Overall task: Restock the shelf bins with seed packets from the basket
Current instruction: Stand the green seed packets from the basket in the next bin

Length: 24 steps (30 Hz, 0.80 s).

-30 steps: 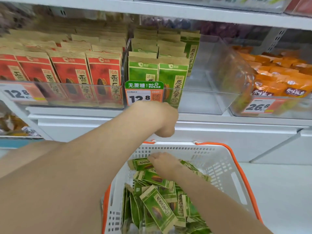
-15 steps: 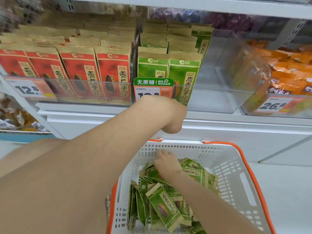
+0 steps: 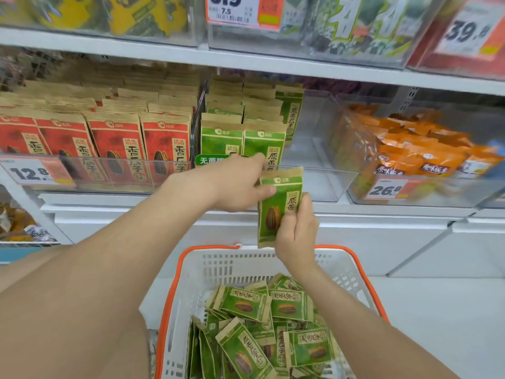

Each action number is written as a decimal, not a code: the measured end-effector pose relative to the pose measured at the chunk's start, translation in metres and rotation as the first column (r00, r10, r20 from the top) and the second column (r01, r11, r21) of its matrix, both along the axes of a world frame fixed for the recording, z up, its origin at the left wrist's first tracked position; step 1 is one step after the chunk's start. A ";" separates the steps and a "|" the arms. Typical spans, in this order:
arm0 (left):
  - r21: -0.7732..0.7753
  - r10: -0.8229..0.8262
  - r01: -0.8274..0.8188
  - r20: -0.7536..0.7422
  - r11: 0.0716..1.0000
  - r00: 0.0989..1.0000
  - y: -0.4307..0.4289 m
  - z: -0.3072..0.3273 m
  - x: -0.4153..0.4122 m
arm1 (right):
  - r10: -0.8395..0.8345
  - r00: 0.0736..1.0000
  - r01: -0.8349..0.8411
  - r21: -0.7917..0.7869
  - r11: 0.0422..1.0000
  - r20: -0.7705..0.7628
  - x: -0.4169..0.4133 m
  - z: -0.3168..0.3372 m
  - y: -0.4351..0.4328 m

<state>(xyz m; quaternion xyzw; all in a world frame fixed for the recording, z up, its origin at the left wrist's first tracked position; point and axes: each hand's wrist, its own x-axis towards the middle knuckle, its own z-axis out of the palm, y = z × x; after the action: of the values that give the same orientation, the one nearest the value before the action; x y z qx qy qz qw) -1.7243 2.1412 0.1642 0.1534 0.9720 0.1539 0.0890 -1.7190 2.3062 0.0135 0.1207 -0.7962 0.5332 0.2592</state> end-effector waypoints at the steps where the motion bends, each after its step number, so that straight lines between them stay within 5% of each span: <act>1: 0.067 0.010 -0.009 -0.016 0.998 1.000 0.002 0.002 0.000 | -0.035 0.999 0.034 -0.072 0.997 -0.016 -0.002 0.015 0.002; 4: 0.279 0.022 0.010 -0.113 0.960 0.993 0.012 0.010 0.000 | -0.084 0.992 0.070 -0.151 0.986 -0.091 -0.011 0.053 0.009; 8: 0.544 0.138 -0.026 -0.167 0.839 0.976 0.020 0.017 -0.004 | -0.010 0.989 0.004 -0.036 0.999 -0.148 -0.023 0.093 0.022; 17: 0.740 0.417 -0.002 -0.376 0.672 0.828 0.046 0.015 -0.023 | 0.157 0.984 -0.138 0.196 0.971 -0.086 -0.059 0.135 0.052; 22: 0.807 0.406 -0.056 -0.235 0.588 0.883 0.064 0.004 -0.027 | 0.074 0.997 -0.075 -0.114 0.991 -0.007 -0.068 0.127 0.049; 24: 0.877 0.398 -0.115 -0.092 0.466 0.913 0.066 0.001 -0.033 | 0.079 0.996 -0.073 -0.175 0.982 0.028 -0.071 0.125 0.047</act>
<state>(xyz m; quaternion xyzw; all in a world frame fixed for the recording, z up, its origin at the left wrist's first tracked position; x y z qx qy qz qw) -1.7572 2.2075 0.1651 0.0478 0.7804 0.6016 -0.1635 -1.7897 2.3534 0.1384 0.1185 -0.7458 0.6123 0.2342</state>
